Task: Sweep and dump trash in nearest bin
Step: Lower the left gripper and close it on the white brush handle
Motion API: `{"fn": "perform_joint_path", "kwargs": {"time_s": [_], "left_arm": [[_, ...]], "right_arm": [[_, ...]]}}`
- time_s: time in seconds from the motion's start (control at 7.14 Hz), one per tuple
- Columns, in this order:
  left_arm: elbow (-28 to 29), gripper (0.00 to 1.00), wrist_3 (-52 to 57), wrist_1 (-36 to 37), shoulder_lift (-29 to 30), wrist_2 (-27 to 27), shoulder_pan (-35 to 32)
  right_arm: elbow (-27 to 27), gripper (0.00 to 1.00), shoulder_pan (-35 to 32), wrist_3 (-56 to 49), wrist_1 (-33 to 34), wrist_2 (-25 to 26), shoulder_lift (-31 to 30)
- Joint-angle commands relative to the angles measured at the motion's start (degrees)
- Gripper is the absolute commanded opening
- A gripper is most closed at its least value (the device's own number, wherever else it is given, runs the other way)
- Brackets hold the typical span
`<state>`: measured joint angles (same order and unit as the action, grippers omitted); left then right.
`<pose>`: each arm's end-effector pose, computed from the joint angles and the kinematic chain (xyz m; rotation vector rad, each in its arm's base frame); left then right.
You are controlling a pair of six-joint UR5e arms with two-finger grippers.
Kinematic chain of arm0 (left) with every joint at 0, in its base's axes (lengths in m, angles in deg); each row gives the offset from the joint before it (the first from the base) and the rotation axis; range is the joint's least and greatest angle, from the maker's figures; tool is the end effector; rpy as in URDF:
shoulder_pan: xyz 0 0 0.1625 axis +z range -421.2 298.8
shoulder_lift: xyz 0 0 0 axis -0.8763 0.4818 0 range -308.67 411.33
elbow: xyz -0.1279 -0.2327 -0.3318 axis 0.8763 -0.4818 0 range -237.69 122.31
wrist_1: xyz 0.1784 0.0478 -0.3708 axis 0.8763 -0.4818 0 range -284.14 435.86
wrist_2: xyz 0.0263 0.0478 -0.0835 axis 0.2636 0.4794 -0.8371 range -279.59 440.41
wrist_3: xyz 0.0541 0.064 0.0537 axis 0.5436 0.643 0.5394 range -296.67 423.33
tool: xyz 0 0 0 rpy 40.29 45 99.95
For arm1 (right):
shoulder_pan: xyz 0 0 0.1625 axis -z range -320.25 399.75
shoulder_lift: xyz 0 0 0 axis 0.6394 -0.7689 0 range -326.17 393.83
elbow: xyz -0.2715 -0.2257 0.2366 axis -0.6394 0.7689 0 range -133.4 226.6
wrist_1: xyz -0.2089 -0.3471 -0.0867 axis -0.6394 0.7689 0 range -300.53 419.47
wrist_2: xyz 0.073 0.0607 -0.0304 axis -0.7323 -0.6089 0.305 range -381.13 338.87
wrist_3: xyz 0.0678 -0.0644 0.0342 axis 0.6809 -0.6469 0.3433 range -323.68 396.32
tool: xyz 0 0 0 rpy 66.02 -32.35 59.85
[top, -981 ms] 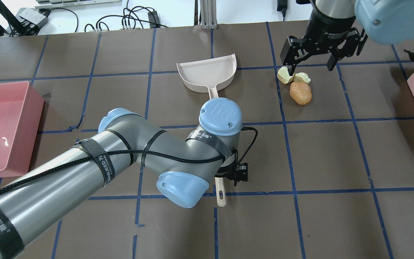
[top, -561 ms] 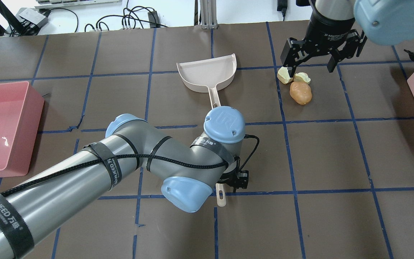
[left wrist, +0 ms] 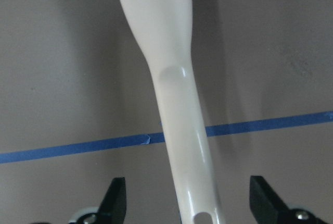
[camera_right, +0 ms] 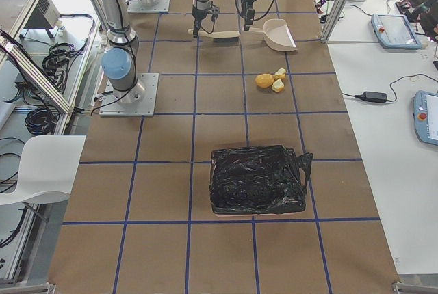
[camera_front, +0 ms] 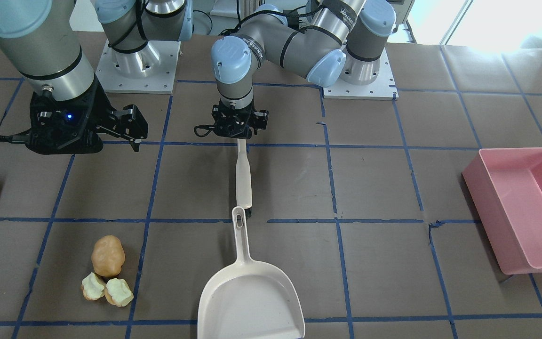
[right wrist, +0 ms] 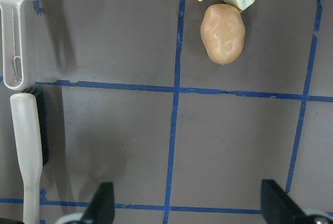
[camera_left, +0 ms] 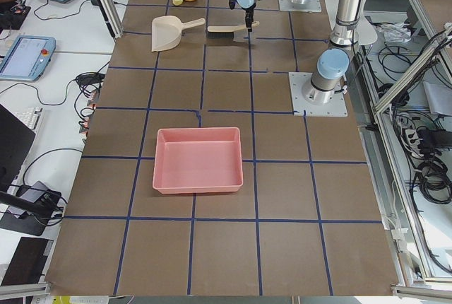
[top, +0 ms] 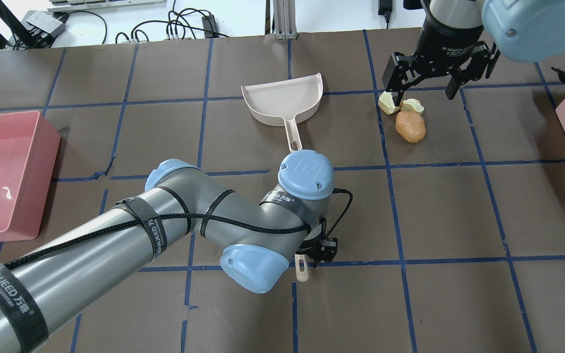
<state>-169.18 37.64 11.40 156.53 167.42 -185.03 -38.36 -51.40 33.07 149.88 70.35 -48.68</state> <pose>-0.3960 -0.3420 0.2215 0.2107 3.0685 0.3001 0.1415 -0.5407 0.4641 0.1203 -3.1136 -0.0564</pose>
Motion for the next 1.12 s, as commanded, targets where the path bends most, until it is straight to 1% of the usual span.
{"fn": "perform_joint_path", "kwargs": {"time_s": [0.0, 0.14, 0.42, 0.56, 0.98], "left_arm": [[-0.04, 0.69, -0.24, 0.04, 0.0, 0.0, 0.0], [-0.04, 0.62, -0.15, 0.04, 0.0, 0.0, 0.0], [0.04, 0.24, -0.76, 0.21, 0.0, -0.17, 0.0], [-0.04, 0.2, -0.85, 0.22, 0.0, -0.17, 0.0], [0.13, 0.18, -0.77, 0.3, -0.17, -0.09, 0.0]], "right_arm": [[-0.2, 1.0, 0.0, 0.26, 0.03, -0.07, 0.06], [-0.21, 1.0, 0.0, 0.35, 0.03, -0.24, -0.03], [-0.21, 1.0, 0.0, 0.27, 0.03, -0.25, 0.06], [-0.21, 1.0, 0.0, 0.09, 0.03, -0.25, 0.06], [-0.21, 1.0, 0.0, -0.17, 0.12, -0.16, 0.06]]}}
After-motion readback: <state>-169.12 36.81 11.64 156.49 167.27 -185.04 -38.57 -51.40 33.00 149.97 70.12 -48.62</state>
